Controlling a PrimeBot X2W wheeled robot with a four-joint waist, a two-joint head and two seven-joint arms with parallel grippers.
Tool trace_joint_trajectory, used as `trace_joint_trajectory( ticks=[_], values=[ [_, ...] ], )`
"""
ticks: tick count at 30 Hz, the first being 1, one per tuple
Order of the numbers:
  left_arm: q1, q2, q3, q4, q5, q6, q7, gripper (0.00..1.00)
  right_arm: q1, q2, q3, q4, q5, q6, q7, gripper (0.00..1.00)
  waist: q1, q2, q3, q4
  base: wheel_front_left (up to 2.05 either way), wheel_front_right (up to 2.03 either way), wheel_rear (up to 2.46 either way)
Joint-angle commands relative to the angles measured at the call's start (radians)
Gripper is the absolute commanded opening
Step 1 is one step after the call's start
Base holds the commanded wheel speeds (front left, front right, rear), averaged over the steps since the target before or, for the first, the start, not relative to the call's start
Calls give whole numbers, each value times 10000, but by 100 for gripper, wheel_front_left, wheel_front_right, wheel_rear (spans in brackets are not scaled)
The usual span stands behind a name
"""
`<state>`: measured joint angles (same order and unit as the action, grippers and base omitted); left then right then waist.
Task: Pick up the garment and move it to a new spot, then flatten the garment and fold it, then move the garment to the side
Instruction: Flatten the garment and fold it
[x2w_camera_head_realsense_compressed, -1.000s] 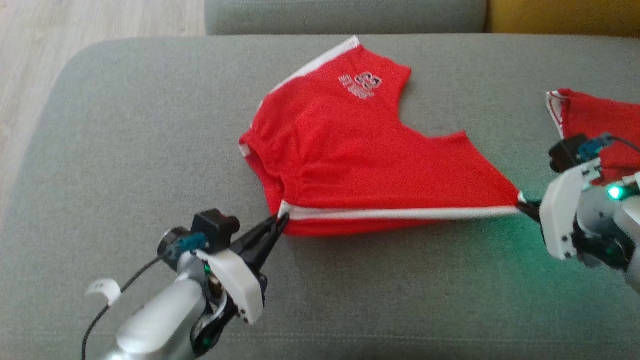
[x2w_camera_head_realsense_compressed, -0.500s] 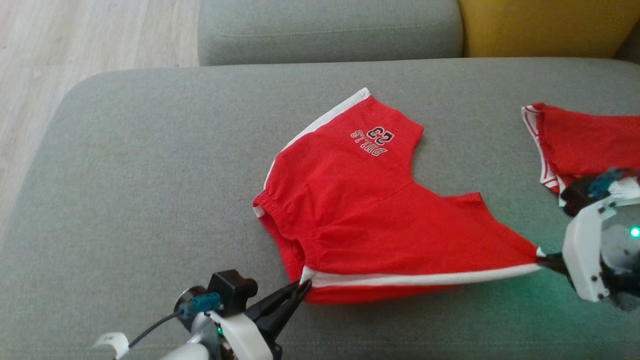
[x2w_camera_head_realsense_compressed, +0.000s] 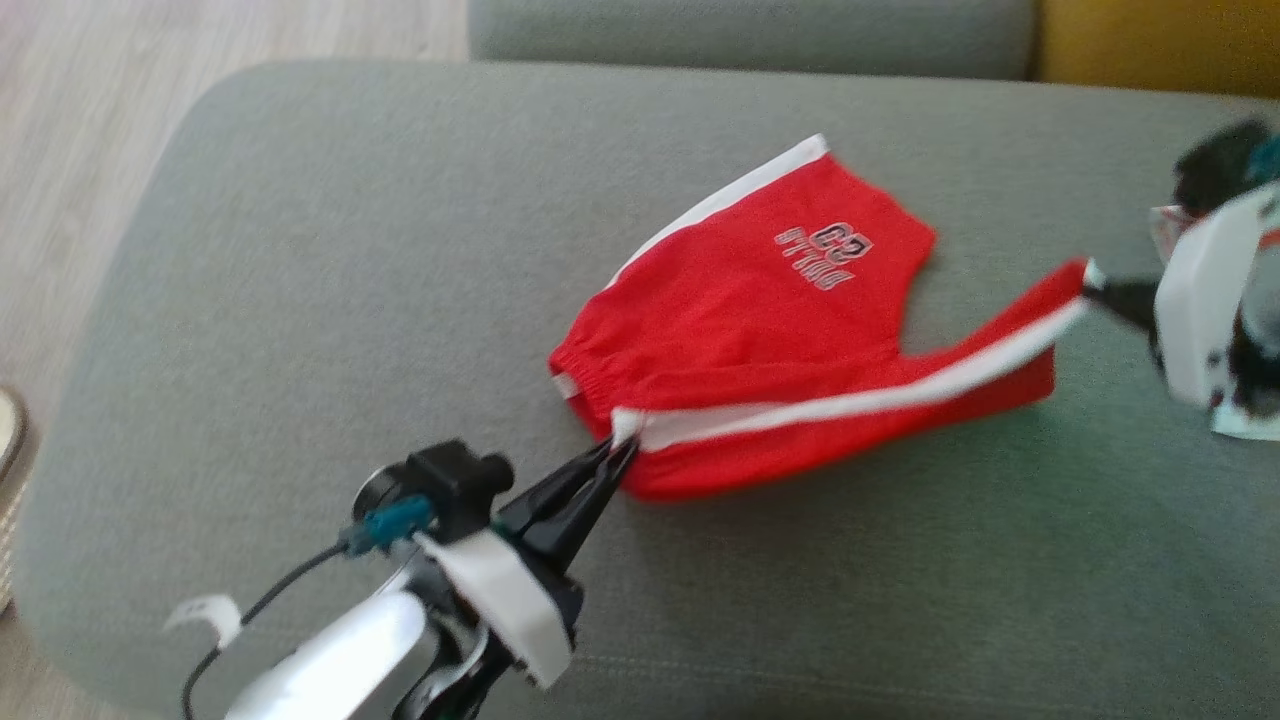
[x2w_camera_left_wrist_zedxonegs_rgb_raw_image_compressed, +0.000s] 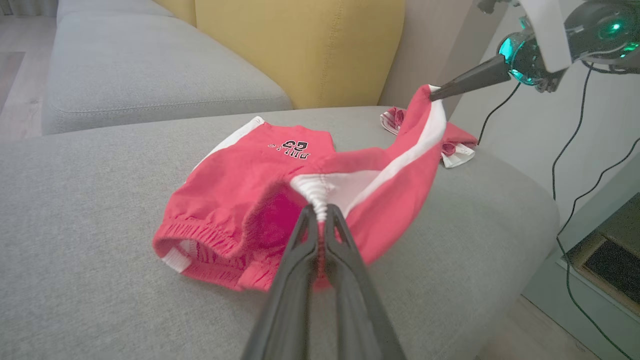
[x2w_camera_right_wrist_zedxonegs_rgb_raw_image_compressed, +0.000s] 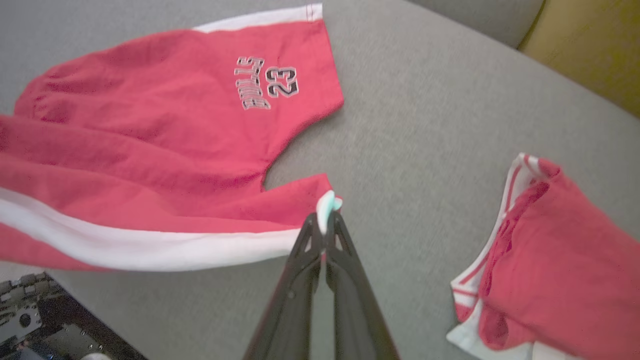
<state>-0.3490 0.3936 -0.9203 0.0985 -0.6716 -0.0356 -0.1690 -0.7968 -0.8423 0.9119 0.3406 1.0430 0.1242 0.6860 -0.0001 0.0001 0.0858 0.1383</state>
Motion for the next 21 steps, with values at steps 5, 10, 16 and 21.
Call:
trace_joint_trajectory(
  ticks=[5,10,16,21],
  values=[
    [-1129,-406,409,30,67,-182,-191,0,-1108,200,-402,420,-575,65,86,0,1,-1,903,868,0,0,0],
    [-1677,-1014,449,701,60,-314,-418,0,-2049,601,-506,1178,-1089,65,10,0,1,-1,1583,1487,0,0,0],
    [-2211,-1752,634,1675,-26,-452,-701,0,-3015,979,-357,2080,-1705,65,-441,0,1,-1,2284,2129,0,0,0],
    [-2670,-2338,700,2426,-20,-642,-842,0,-3572,1200,54,2750,-2100,65,-798,0,1,-1,2730,2495,0,0,0]
  ],
)
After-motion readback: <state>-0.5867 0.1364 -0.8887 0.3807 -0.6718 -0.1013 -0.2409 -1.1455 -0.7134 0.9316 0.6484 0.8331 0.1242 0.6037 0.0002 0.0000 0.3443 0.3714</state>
